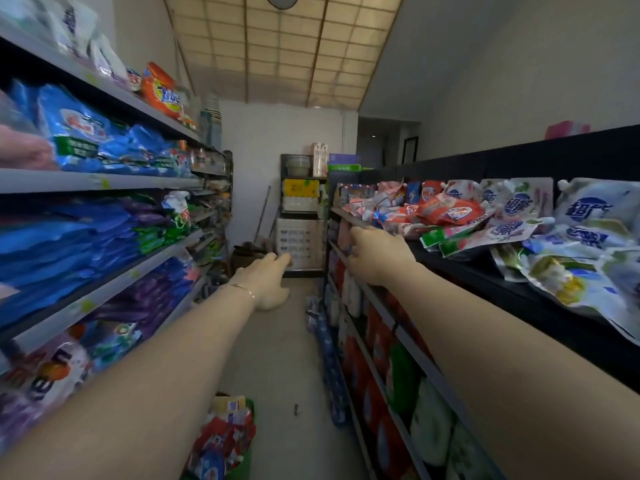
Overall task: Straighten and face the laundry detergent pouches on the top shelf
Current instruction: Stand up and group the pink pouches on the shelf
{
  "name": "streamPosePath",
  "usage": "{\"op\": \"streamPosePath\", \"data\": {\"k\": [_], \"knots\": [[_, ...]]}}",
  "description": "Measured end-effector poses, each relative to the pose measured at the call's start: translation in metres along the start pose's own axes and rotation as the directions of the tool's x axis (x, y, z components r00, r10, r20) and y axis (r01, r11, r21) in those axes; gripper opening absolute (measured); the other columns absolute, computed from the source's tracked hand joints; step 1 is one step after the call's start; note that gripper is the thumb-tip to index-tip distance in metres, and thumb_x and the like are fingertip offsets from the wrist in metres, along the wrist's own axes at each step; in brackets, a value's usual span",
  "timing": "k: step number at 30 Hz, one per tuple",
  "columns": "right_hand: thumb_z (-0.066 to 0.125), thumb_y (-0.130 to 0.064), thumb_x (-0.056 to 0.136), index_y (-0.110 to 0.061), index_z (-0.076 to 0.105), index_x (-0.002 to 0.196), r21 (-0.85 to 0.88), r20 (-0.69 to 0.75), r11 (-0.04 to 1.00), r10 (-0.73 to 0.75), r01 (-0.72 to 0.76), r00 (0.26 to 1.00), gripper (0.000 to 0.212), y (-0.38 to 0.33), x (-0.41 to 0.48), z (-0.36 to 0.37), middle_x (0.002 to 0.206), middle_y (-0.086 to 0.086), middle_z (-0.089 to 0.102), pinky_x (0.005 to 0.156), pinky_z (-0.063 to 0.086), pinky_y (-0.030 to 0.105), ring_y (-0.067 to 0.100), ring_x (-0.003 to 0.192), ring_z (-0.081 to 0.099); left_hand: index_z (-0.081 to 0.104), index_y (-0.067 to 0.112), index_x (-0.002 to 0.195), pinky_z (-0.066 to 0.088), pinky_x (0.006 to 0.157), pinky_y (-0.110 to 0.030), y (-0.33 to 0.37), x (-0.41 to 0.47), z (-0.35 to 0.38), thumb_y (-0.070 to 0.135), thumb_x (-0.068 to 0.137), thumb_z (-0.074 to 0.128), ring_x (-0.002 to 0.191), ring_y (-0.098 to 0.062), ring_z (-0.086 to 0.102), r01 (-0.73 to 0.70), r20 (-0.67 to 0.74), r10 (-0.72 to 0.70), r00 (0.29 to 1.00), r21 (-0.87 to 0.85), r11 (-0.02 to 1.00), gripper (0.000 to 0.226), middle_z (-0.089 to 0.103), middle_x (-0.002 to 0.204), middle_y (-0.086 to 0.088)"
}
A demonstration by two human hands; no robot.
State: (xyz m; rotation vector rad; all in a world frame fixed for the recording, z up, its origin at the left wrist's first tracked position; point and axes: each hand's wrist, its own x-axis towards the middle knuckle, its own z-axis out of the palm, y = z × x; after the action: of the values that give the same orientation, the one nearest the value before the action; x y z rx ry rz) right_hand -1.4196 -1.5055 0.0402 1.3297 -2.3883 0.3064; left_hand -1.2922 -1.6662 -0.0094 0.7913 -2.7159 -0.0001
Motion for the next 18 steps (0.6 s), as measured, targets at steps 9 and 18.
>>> {"op": "streamPosePath", "data": {"k": [9, 18], "knots": [[0.047, -0.032, 0.092, -0.017, 0.048, 0.119, -0.005, 0.008, 1.000, 0.020, -0.020, 1.000, 0.031, 0.075, 0.120, 0.070, 0.127, 0.008, 0.053, 0.095, 0.038, 0.045, 0.031, 0.115, 0.050, 0.032, 0.024, 0.139, 0.043, 0.097, -0.047, -0.010, 0.146, 0.049, 0.033, 0.090, 0.055, 0.121, -0.027, 0.046, 0.008, 0.017, -0.008, 1.000, 0.001, 1.000, 0.055, 0.039, 0.136, -0.005], [0.050, -0.028, 0.090, -0.017, 0.050, 0.117, 0.019, -0.037, 0.998, 0.067, -0.067, 0.997, 0.029, 0.156, 0.251, 0.118, 0.122, 0.009, 0.056, 0.090, 0.043, 0.045, 0.032, 0.109, 0.054, 0.035, 0.024, 0.135, 0.044, 0.096, -0.048, 0.015, 0.313, 0.078, 0.034, 0.090, 0.055, 0.120, -0.029, 0.046, -0.065, -0.027, 0.064, 0.998, -0.058, 0.996, 0.051, 0.040, 0.136, -0.006]]}}
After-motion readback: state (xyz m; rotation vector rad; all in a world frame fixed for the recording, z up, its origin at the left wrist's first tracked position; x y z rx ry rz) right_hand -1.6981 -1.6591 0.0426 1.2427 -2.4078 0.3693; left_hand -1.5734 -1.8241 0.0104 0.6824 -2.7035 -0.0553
